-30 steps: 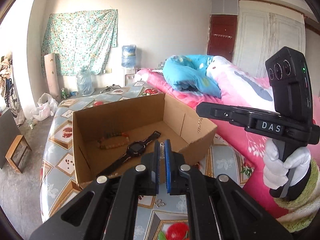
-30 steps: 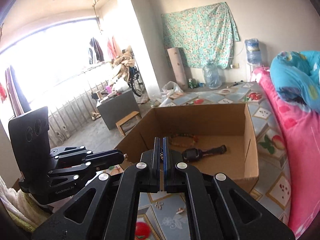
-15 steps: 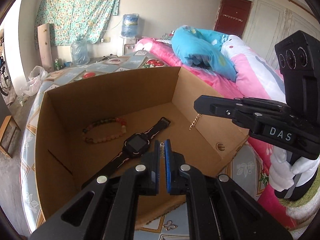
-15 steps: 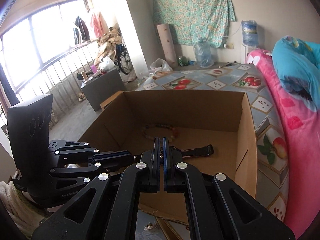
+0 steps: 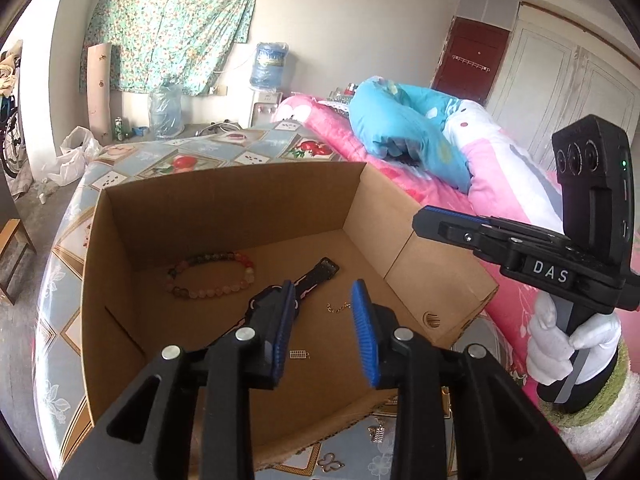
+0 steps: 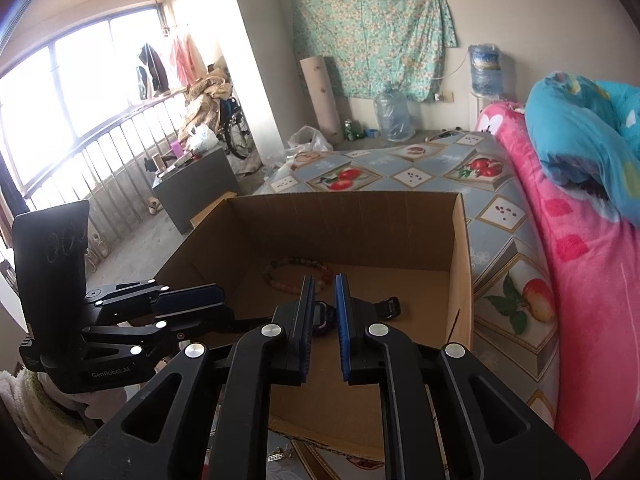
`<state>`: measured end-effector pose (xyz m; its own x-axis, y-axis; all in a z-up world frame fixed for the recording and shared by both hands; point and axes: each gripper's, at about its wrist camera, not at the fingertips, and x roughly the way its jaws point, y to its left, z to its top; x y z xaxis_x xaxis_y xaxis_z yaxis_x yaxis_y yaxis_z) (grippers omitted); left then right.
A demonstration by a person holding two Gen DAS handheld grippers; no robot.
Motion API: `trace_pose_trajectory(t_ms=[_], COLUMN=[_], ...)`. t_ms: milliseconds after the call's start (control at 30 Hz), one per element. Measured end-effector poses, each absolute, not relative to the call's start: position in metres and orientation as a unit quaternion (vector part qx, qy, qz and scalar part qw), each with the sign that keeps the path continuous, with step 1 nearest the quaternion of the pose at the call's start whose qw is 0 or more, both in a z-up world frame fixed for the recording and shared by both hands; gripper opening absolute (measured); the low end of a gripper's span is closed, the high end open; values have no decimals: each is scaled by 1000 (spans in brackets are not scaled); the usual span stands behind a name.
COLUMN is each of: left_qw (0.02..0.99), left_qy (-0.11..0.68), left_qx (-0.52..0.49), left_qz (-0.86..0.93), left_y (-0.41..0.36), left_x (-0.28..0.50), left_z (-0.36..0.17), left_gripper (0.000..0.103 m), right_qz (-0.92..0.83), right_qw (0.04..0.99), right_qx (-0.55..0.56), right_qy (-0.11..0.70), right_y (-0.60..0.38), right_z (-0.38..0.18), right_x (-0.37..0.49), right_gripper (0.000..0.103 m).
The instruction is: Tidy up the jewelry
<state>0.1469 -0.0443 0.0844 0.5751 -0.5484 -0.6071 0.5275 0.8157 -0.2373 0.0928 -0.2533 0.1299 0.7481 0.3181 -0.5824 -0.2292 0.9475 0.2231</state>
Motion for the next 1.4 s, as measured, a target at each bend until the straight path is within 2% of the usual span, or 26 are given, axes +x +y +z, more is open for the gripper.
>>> trace_pose_trajectory(t_ms=[233, 433, 800, 900, 1300, 1400], left_qw=[908, 913, 893, 890, 887, 885], left_qy=[303, 309, 381, 390, 383, 385], left_qx=[-16, -24, -23, -2, 77, 89], left_qz=[-290, -265, -240, -236, -245, -247], left_y=[-22, 9, 19, 5, -45, -52], left_x=[108, 66, 29, 29, 39, 45], left_z=[100, 87, 37, 24, -11, -16], left_gripper=[37, 46, 50, 50, 49, 46], right_qz=[159, 175, 188, 171, 155, 155], right_qw=[941, 944, 898, 892, 874, 872], right_qx=[92, 93, 174, 159, 144, 147], right_qy=[286, 265, 357, 388, 438, 440], right_y=[-267, -264, -236, -220, -196, -198], right_z=[147, 142, 76, 60, 29, 25], right_x=[57, 8, -22, -22, -13, -11], right_gripper=[16, 31, 34, 34, 29, 29])
